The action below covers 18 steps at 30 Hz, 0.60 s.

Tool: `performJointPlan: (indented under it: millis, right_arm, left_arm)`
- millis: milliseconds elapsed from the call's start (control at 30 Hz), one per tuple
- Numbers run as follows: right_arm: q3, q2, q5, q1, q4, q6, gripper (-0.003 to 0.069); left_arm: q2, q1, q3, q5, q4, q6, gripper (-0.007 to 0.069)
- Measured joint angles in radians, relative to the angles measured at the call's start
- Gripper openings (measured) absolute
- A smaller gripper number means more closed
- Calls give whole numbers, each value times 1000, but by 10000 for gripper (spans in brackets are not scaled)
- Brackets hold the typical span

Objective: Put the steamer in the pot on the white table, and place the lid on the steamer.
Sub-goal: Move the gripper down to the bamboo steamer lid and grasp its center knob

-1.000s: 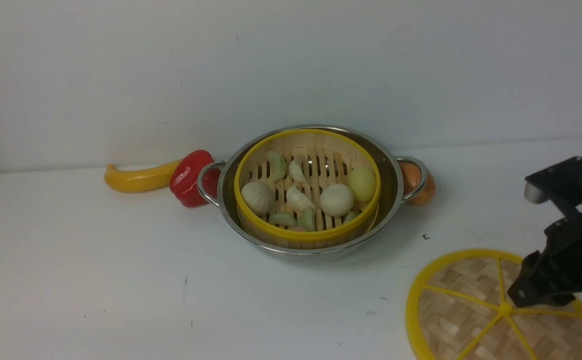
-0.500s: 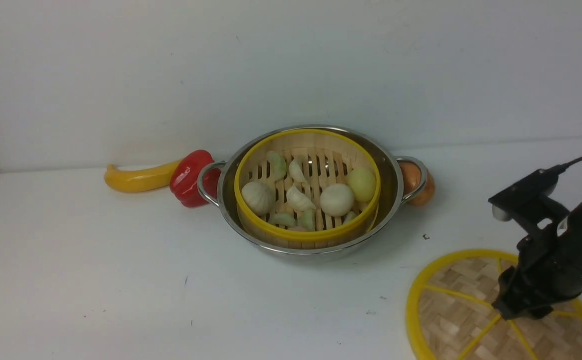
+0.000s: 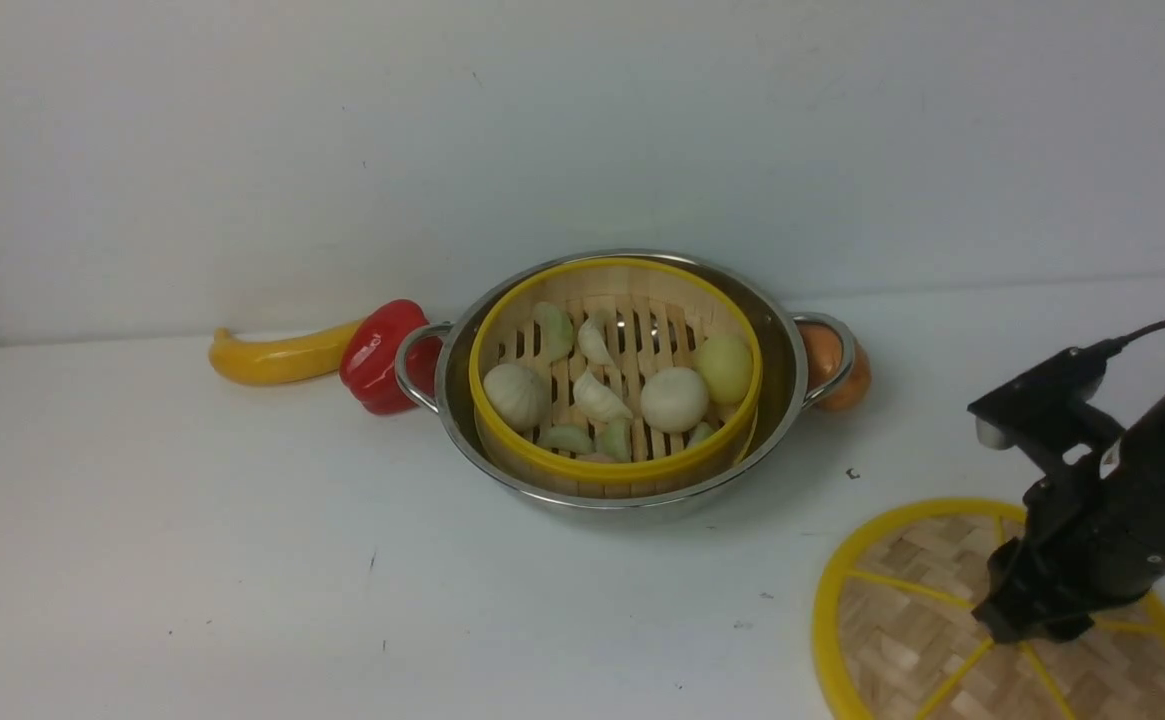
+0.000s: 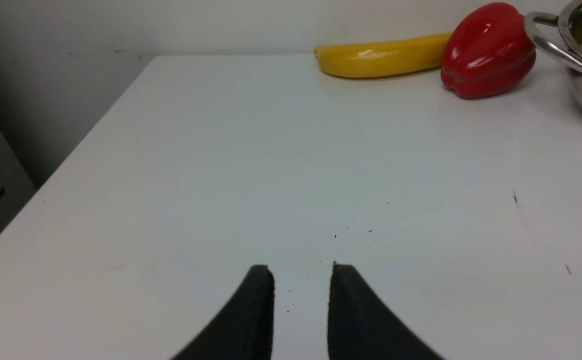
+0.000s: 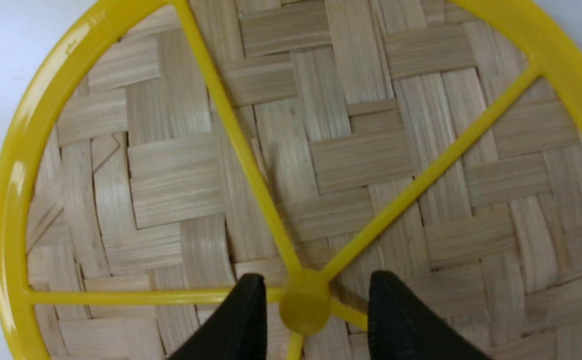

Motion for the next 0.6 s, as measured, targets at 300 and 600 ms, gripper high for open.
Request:
performJointPlan:
  millis: [300, 600]
  right_arm:
    - [-5, 17, -6, 0, 6, -5, 142]
    - [-110, -24, 162, 0, -40, 2, 143]
  left_arm:
    - [0, 0, 0, 0, 0, 0, 157]
    - [0, 0, 0, 0, 1, 0, 157]
